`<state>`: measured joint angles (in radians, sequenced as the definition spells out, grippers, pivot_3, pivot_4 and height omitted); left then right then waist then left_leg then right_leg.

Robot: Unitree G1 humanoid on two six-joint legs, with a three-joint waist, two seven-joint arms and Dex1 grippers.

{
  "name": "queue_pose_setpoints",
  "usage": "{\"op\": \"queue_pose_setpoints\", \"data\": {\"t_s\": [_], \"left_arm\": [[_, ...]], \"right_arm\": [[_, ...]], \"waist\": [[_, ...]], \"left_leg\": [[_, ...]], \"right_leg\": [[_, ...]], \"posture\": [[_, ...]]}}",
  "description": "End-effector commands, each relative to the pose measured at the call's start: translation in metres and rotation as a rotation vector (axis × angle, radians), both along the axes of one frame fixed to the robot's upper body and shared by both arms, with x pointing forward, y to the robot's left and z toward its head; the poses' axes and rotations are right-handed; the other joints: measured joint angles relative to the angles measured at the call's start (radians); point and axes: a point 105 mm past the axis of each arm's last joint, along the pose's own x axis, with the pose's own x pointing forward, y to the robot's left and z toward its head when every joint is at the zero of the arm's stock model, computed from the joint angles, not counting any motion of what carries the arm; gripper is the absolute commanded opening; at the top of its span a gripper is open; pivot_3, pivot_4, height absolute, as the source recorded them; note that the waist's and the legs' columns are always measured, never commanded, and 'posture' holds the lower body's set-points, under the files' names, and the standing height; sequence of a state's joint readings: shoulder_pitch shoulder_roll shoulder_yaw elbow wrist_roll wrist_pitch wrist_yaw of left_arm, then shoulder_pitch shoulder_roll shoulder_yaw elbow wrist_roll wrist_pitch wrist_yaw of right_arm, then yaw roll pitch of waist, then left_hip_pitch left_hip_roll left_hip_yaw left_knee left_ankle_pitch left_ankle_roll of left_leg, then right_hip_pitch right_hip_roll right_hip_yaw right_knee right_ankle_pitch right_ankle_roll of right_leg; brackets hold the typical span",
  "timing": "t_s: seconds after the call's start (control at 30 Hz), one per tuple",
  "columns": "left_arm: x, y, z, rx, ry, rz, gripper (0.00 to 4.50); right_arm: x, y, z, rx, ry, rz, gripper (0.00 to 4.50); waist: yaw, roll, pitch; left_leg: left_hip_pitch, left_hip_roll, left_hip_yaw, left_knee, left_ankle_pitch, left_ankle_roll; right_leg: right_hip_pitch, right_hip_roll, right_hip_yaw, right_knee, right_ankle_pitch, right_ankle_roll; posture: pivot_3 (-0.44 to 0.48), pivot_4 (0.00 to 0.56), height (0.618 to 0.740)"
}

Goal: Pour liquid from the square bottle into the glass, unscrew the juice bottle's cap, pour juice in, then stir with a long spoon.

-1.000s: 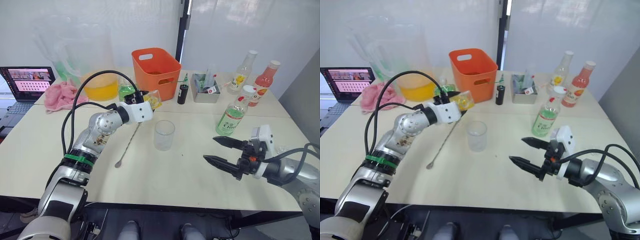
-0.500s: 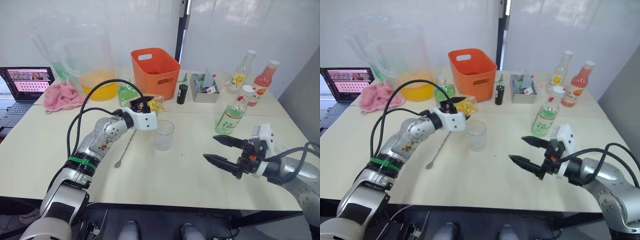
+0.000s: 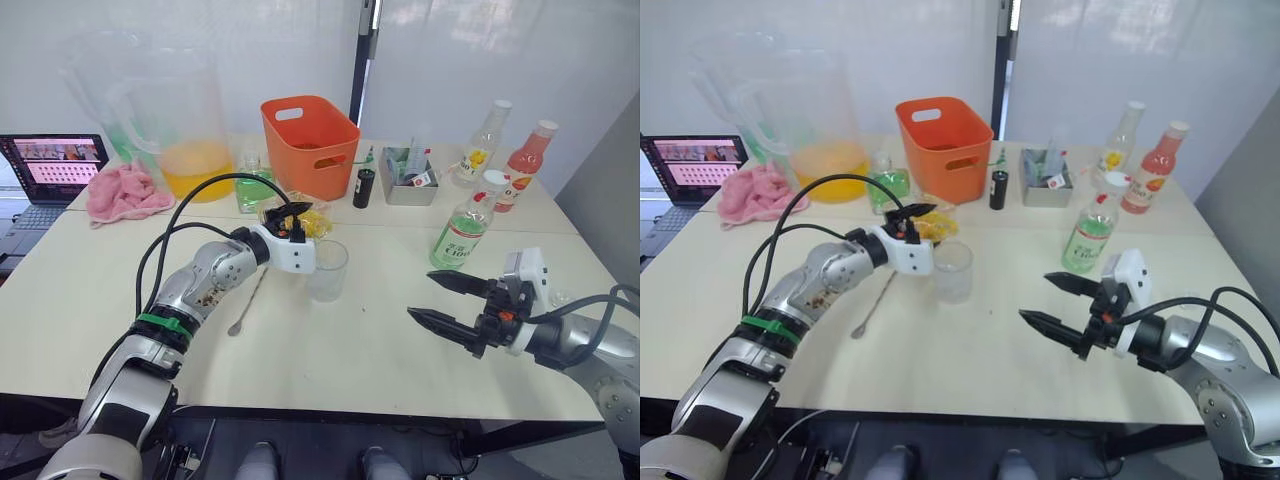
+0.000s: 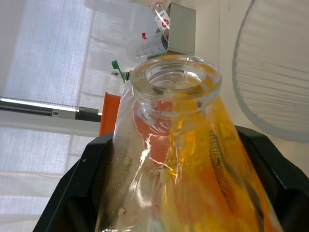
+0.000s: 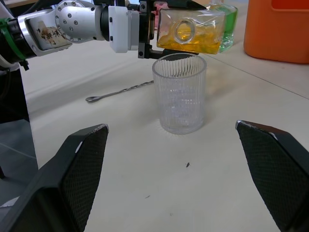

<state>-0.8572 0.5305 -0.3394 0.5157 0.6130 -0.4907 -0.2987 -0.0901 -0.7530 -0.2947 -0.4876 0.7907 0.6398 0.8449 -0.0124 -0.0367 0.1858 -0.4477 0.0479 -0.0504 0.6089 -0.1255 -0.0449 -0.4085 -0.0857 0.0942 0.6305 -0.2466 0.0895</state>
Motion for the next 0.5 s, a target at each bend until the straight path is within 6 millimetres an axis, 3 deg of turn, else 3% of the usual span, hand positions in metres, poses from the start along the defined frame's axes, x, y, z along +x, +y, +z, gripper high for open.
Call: {"op": "queue_pose_setpoints", "data": {"t_s": [0.03, 0.5], "left_arm": [[-0.0062, -0.0092, 0.0485, -0.037, -0.187, -0.055, 2.80], [-0.0070, -0.0175, 0.0552, -0.003, -0.253, -0.083, 2.80]], "right_arm": [[0.0003, -0.0039, 0.0083, -0.021, -0.054, -0.020, 4.46], [0.0070, -0.0031, 0.0094, -0.021, -0.058, -0.050, 4.46]], "waist": [[0.000, 0.000, 0.000], [0.000, 0.000, 0.000]], "left_leg": [[0.000, 0.000, 0.000, 0.000, 0.000, 0.000], [0.000, 0.000, 0.000, 0.000, 0.000, -0.001]], "right_leg": [[0.000, 0.000, 0.000, 0.000, 0.000, 0.000], [0.000, 0.000, 0.000, 0.000, 0.000, 0.000]], "posture": [[0.000, 0.150, 0.738], [0.000, 0.150, 0.738]]}}
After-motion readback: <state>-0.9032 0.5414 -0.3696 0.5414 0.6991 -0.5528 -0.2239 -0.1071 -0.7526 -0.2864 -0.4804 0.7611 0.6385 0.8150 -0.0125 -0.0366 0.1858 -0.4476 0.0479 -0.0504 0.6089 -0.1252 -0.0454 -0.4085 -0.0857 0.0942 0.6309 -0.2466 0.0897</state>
